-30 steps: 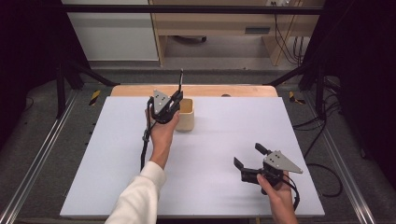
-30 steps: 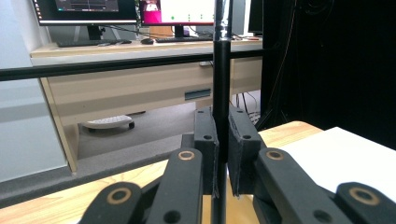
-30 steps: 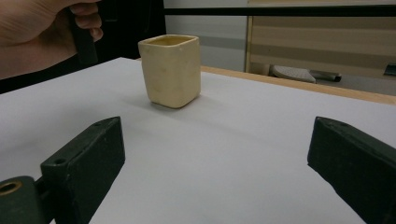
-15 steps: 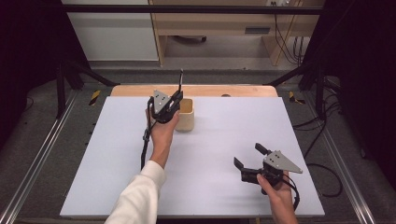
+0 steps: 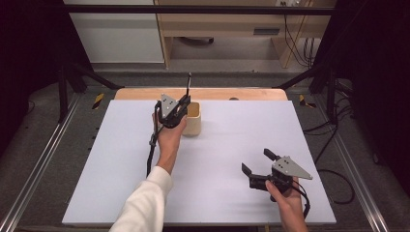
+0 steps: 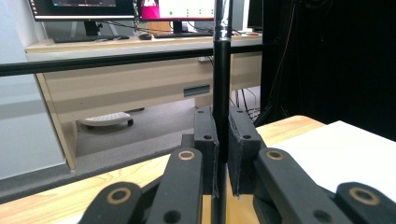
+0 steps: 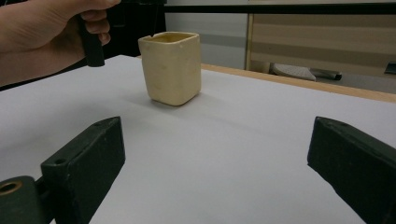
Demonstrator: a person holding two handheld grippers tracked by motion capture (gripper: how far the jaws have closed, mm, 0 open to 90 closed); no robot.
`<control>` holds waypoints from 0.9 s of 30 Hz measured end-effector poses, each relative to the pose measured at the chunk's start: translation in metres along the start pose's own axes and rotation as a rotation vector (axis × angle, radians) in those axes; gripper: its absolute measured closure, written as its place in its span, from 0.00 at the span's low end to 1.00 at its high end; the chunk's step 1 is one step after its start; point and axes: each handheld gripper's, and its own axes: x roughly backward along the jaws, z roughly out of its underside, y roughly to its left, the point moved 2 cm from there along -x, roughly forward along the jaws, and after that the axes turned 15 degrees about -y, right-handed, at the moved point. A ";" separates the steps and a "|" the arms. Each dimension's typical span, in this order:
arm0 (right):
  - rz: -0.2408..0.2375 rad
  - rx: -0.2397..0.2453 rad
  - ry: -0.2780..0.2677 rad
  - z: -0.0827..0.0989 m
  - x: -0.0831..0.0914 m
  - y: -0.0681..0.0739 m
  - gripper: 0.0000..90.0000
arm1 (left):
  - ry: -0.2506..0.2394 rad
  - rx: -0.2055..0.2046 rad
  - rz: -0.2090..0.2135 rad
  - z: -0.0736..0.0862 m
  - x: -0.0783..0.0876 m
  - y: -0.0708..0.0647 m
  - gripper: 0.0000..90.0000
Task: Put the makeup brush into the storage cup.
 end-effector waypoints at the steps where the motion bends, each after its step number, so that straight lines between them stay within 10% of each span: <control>1: 0.000 -0.001 0.000 0.000 0.000 0.000 0.05 | 0.000 0.002 0.000 0.000 0.000 0.000 0.93; 27: 0.001 0.001 0.004 0.001 0.000 0.000 0.05 | 0.024 0.018 0.009 0.009 0.003 0.001 0.92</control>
